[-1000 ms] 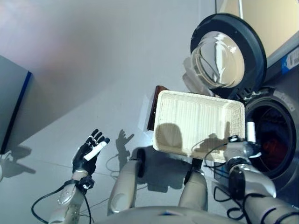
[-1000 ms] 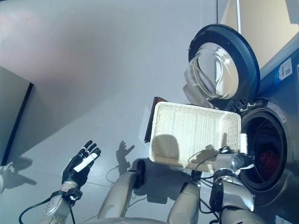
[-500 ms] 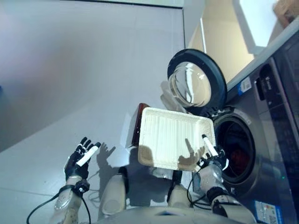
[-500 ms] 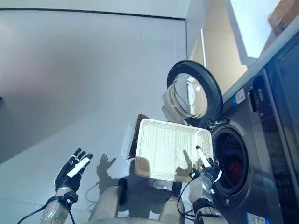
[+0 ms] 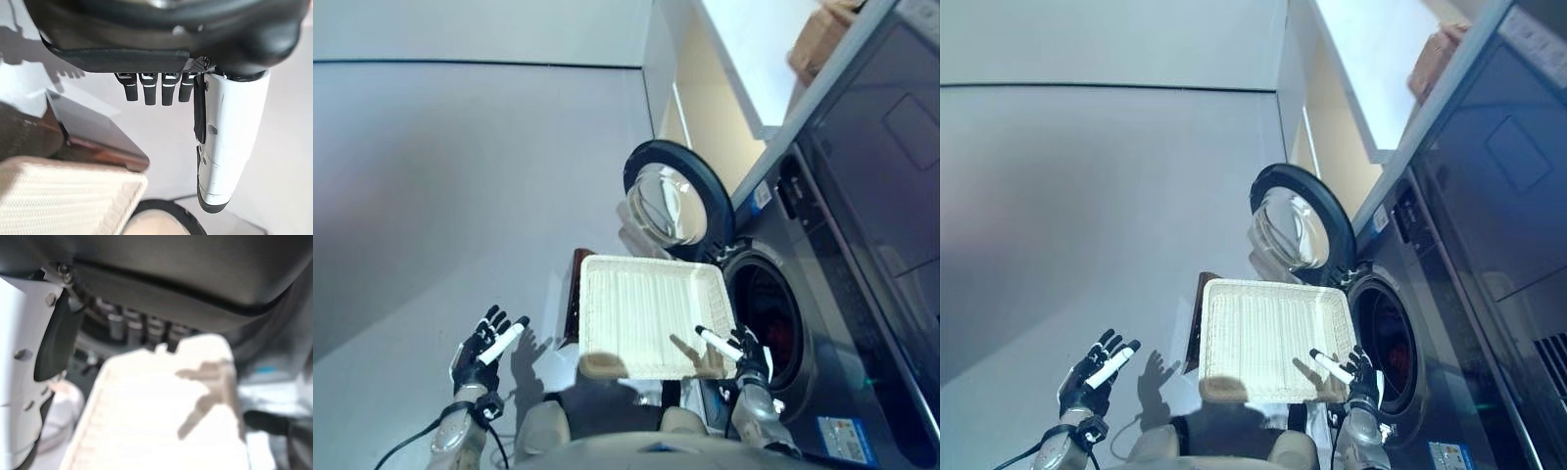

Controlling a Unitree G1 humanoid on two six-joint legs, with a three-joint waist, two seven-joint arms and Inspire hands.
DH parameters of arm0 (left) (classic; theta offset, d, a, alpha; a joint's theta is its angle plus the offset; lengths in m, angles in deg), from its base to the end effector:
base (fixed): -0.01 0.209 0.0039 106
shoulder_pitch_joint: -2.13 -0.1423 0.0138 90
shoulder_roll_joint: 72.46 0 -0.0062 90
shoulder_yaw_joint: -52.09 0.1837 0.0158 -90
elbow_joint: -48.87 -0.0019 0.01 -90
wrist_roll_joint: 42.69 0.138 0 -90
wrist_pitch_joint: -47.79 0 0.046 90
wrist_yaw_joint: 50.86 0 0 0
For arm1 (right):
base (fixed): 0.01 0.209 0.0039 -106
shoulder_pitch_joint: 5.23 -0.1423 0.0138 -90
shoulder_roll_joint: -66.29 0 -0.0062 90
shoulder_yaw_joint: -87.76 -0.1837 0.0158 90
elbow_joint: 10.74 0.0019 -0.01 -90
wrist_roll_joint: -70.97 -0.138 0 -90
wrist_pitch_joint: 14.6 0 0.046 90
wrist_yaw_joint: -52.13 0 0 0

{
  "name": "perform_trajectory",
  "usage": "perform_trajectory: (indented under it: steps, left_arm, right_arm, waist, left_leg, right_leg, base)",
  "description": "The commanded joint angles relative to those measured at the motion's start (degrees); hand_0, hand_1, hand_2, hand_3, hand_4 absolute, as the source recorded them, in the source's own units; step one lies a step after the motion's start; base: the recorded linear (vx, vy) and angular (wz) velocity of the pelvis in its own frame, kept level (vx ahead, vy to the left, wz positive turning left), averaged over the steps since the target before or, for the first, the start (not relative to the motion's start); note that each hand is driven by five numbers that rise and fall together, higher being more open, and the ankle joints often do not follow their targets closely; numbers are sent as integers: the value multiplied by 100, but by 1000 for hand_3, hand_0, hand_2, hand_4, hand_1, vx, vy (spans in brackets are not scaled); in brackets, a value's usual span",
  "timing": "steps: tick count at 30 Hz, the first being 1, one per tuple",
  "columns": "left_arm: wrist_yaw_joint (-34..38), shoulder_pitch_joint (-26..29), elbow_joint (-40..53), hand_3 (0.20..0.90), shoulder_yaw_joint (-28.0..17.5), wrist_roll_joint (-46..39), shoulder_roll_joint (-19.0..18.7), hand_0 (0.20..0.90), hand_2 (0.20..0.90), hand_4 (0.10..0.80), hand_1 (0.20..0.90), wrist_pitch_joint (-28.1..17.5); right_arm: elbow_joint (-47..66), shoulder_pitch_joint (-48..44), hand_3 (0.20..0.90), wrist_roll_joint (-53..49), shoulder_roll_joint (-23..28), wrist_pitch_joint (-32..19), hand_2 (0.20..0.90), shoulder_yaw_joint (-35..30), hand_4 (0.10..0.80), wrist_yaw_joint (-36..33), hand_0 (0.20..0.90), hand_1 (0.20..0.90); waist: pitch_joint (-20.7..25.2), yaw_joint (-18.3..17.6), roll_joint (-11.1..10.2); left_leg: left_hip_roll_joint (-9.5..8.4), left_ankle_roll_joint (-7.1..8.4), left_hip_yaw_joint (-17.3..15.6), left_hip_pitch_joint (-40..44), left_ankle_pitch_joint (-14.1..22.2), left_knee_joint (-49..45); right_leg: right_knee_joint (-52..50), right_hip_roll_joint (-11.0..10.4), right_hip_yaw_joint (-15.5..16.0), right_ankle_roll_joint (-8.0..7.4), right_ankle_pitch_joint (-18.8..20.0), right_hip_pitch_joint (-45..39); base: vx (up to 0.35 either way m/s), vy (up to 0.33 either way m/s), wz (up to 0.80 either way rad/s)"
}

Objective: Pick up the clothes and place them into the washing machine

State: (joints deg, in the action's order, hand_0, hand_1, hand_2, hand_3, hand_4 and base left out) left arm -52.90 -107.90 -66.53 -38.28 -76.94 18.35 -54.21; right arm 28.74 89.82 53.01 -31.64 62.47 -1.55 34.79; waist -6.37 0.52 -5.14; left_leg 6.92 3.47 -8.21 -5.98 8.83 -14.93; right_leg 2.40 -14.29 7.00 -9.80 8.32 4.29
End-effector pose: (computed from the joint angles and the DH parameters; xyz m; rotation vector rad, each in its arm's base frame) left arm 0.0780 0.2363 -0.0592 -0.2845 0.5074 0.3360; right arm 0.1057 -0.1986 -0.0953 0.0217 0.7396 -0.5199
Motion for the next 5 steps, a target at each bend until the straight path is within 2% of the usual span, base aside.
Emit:
perform_trajectory:
  steps: [1, 5]
  left_arm:
    - [-85, -143, 457, 900, -214, 254, 32, 900, 900, 800, 900, -545]
    - [-69, -169, 414, 900, -159, 354, 135, 900, 900, 800, 900, -514]
  right_arm:
    - [386, -126, 900, 337, 511, -288, 900, -53, 800, -53, 900, 900]
    - [414, 108, 900, 436, 288, -254, 900, 244, 800, 82, 900, 900]
  waist:
    - [162, -41, 219]
    - [278, -73, 244]
  left_leg:
    - [349, 268, 227, 405, -935, 1045]
    - [386, 288, 134, 683, -946, 1190]
  right_leg:
    - [-354, -146, 110, -316, -334, -340]
    - [-297, -104, 99, -300, -402, -532]
  base:
    - [68, -10, -15]
    - [51, -8, -7]
